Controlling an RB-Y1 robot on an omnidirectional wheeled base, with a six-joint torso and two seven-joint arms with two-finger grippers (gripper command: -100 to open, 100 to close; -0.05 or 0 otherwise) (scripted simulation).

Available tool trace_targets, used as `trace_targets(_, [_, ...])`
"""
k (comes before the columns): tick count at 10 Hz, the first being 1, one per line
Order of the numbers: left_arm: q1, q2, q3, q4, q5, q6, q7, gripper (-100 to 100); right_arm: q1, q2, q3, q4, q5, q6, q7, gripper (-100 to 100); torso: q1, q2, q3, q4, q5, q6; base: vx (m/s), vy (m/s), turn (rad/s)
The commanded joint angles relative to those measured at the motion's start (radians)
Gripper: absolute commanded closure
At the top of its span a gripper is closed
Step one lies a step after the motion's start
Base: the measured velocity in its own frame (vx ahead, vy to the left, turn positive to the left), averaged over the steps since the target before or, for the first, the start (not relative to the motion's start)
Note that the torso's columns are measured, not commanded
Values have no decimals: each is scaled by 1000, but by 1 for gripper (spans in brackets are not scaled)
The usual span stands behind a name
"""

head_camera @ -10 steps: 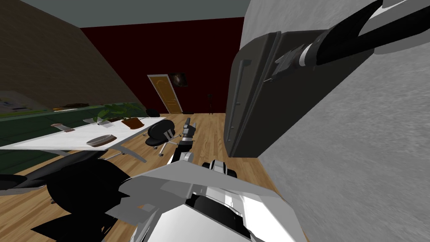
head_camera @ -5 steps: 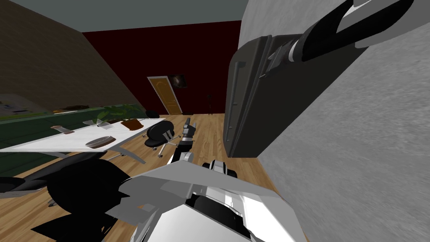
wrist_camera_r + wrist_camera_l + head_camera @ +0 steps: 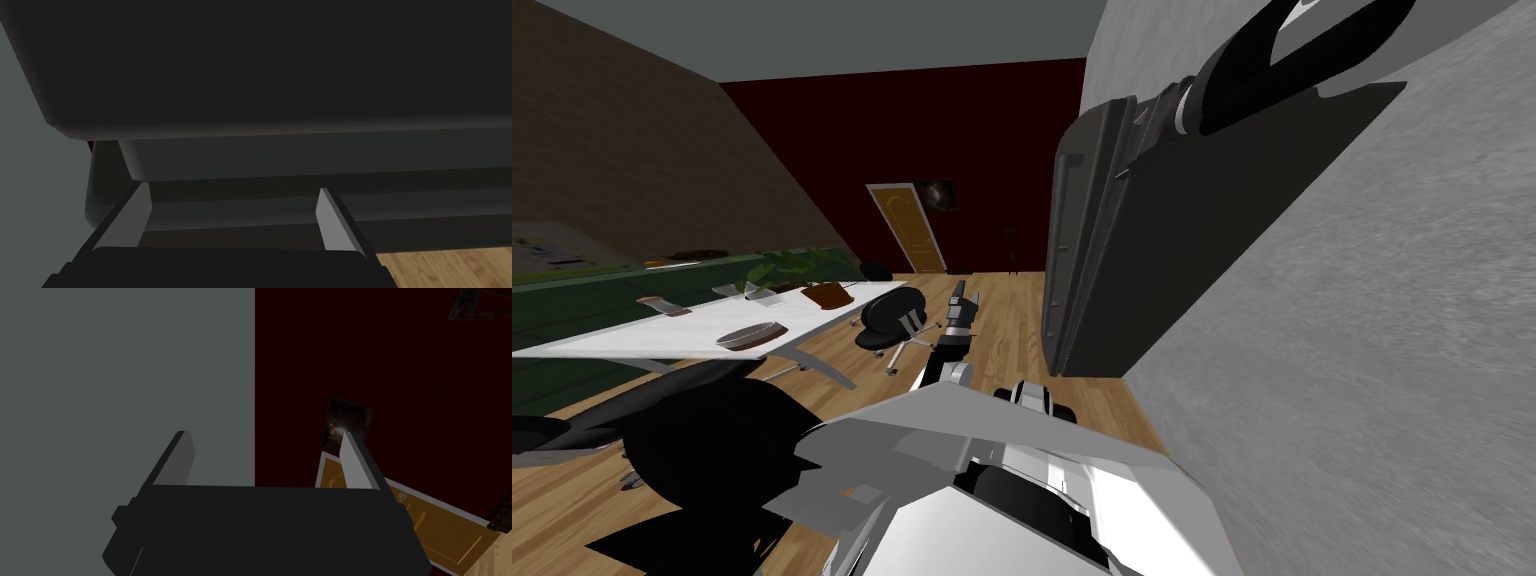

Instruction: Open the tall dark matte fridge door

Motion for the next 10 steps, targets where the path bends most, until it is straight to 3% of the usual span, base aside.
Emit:
trace_targets(1, [0,0,0,0,0,0,0,0,3,-74,-14,34,-23,31,11,-100,-6,-3,-3,0,-3,2,-11,-10,7])
trace_targets(4, [0,0,0,0,0,0,0,0,5,-106,-17,46,-33,39,17,-100,-17,-6,-5,-1,-8,7,5,-19,18])
trace_targets(6, [0,0,0,0,0,0,0,0,8,-154,-20,61,-46,50,26,-100,-17,-6,-5,-2,-8,7,5,-23,-11])
trace_targets(8, [0,0,0,0,0,0,0,0,18,-141,-16,62,-42,10,20,-100,-15,-5,-4,-4,-9,8,18,1,-1])
trace_targets(9, [0,0,0,0,0,0,0,0,19,-152,-22,52,-44,16,21,-100,-15,-8,-6,-5,-9,9,18,12,-24])
trace_targets(10, [0,0,0,0,0,0,0,0,16,-152,-23,49,-43,11,21,100,-16,-7,-6,-7,-9,8,-29,-2,-18])
